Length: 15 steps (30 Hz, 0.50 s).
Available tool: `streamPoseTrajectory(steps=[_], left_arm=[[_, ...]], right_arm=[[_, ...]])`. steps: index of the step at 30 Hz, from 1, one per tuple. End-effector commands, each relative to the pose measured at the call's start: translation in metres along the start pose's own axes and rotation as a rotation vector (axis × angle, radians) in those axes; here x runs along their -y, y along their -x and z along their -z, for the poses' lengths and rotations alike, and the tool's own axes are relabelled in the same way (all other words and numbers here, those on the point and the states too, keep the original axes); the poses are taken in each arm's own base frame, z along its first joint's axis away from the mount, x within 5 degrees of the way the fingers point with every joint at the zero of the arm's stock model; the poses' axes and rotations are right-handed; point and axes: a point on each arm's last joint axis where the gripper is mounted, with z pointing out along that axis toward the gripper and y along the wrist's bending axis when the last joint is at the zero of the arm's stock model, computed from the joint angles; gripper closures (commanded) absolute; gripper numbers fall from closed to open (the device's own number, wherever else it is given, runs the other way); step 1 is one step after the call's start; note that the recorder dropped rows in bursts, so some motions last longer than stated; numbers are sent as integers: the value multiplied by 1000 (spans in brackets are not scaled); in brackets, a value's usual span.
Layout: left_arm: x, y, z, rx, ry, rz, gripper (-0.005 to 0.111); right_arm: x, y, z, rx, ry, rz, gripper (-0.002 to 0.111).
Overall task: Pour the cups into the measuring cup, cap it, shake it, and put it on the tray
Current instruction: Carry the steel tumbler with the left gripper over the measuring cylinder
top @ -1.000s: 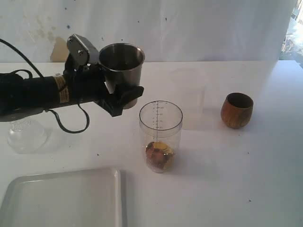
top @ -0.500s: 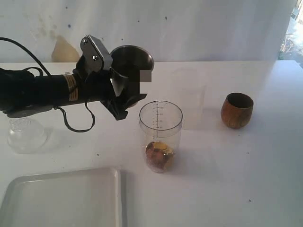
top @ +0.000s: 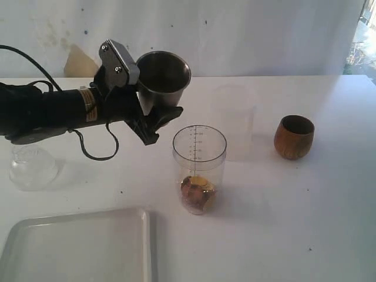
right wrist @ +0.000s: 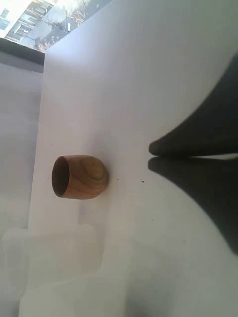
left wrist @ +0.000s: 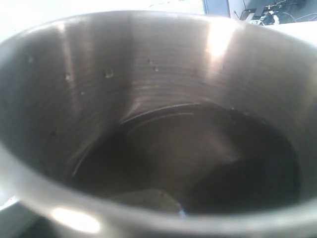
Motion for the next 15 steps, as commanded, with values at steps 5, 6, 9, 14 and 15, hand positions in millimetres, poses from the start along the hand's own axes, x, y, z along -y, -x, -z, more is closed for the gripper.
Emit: streamPoseTrajectory(steps=[5, 6, 9, 14, 15], left_arm=[[-1, 32, -12, 85, 19, -10, 107], [-1, 32, -12, 84, 19, -15, 107], [-1, 32, -12, 84, 19, -15, 107], [2, 31, -12, 72, -6, -102, 107], [2, 30, -12, 70, -11, -117, 107]], right_arm=[[0, -2, 0, 1, 5, -2, 108], [0, -2, 0, 1, 5, -2, 108], [0, -2, 0, 1, 5, -2, 108], [0, -2, 0, 1, 5, -2, 108], [0, -2, 0, 1, 5, -2, 108]])
